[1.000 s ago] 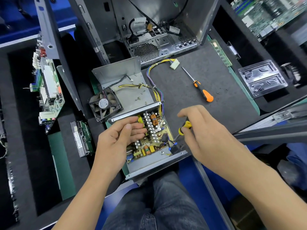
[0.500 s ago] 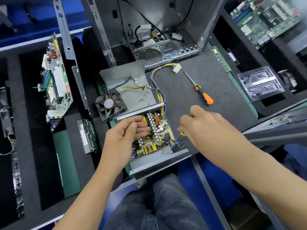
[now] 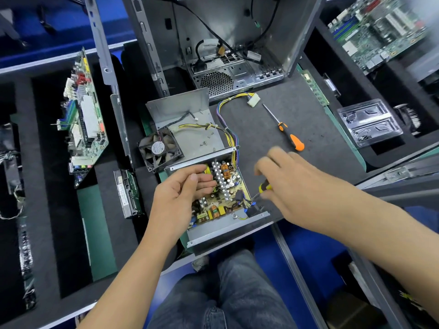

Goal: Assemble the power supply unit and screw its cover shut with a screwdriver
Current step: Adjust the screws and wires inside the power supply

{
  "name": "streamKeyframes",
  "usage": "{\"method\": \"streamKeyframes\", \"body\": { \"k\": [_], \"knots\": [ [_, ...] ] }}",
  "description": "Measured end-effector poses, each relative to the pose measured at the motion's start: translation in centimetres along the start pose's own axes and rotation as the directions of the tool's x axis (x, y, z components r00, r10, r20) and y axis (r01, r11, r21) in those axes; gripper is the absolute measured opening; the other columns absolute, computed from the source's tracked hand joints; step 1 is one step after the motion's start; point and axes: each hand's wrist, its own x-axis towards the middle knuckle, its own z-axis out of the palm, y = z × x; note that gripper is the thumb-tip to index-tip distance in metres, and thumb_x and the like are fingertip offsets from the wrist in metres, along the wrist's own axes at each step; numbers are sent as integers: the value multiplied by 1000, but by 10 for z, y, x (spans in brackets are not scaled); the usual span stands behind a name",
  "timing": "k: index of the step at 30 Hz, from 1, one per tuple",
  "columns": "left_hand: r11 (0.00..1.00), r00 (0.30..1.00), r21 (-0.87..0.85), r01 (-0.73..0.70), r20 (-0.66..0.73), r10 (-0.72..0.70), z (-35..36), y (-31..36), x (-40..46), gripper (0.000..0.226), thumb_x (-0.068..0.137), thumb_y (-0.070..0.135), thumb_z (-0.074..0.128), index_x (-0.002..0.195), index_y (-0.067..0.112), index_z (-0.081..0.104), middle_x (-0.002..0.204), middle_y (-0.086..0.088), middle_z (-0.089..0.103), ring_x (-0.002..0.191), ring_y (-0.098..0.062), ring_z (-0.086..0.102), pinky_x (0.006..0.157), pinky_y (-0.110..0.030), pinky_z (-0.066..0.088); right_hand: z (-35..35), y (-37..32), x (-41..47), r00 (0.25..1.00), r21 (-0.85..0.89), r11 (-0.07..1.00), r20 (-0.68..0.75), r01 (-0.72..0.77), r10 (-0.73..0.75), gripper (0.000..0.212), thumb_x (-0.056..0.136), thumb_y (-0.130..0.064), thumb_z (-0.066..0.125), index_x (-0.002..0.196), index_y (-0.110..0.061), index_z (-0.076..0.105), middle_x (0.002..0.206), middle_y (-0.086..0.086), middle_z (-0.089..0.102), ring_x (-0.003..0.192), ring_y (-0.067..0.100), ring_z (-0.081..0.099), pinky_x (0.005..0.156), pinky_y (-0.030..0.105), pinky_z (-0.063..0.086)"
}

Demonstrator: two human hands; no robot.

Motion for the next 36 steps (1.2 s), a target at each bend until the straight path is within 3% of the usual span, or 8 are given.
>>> {"method": "streamKeyframes", "body": {
  "k": [3,11,15,17,24,27,30,36],
  "knots": [
    [1000,1000,-1,-7,-2,7,0,-1,0,31,105,2,41,107,16,68,95,-3,77,91,-19,75,77,-19,57,-3,0,1,997,18,999,63,-42,41,22,88,-1,53,100,-18,46,100,0,31,59,15,35,57,34,45],
    [1000,1000,10,-10,-8,10,0,-2,2,30,105,2,41,106,14,69,95,-4,77,91,-20,75,77,-19,57,-2,-15,11,991,-133,982,-17,-134,133,38,96,-39,60,92,-17,30,73,-3,32,67,24,37,48,31,24],
    [1000,1000,4,-18,-5,18,-1,-5,2,30,105,2,42,107,14,69,95,-4,77,91,-19,75,77,-19,57,-7,-12,1,992,-115,987,35,-115,119,42,84,-7,66,94,-19,27,79,-4,25,75,21,35,48,26,22],
    [1000,1000,4,-20,-11,20,-1,-6,3,30,105,3,42,107,15,69,95,-5,77,91,-20,75,77,-19,57,-12,-8,1,994,-115,988,38,-101,106,29,92,-15,59,89,-20,31,72,-5,23,61,20,30,45,27,16],
    [1000,1000,7,-28,-9,28,0,-7,2,31,105,3,43,106,17,70,96,-4,76,92,-20,75,78,-20,57,-11,-13,16,958,29,957,28,-287,286,48,101,-49,44,68,-16,32,71,0,29,65,23,33,53,30,25],
    [1000,1000,5,-27,-9,28,-1,-7,1,30,105,3,43,107,16,70,96,-6,76,93,-21,75,78,-20,57,-6,-14,11,990,149,979,32,-140,136,22,97,-38,58,101,-20,45,93,0,37,77,23,42,64,35,45],
    [999,999,-6,-33,-21,32,-1,-7,2,28,106,4,43,110,17,68,97,-9,75,92,-22,75,79,-22,58,-4,-9,12,999,-20,998,-16,-51,51,29,92,-16,66,92,-21,37,83,-3,31,63,18,35,49,30,36],
    [997,999,-55,-47,-15,47,0,-6,2,12,105,3,44,102,14,49,92,-10,76,91,-25,75,75,-23,59,-8,-18,10,980,-313,930,-16,-192,197,55,54,-37,91,58,-20,38,46,-4,23,39,19,39,44,19,18]
  ]
}}
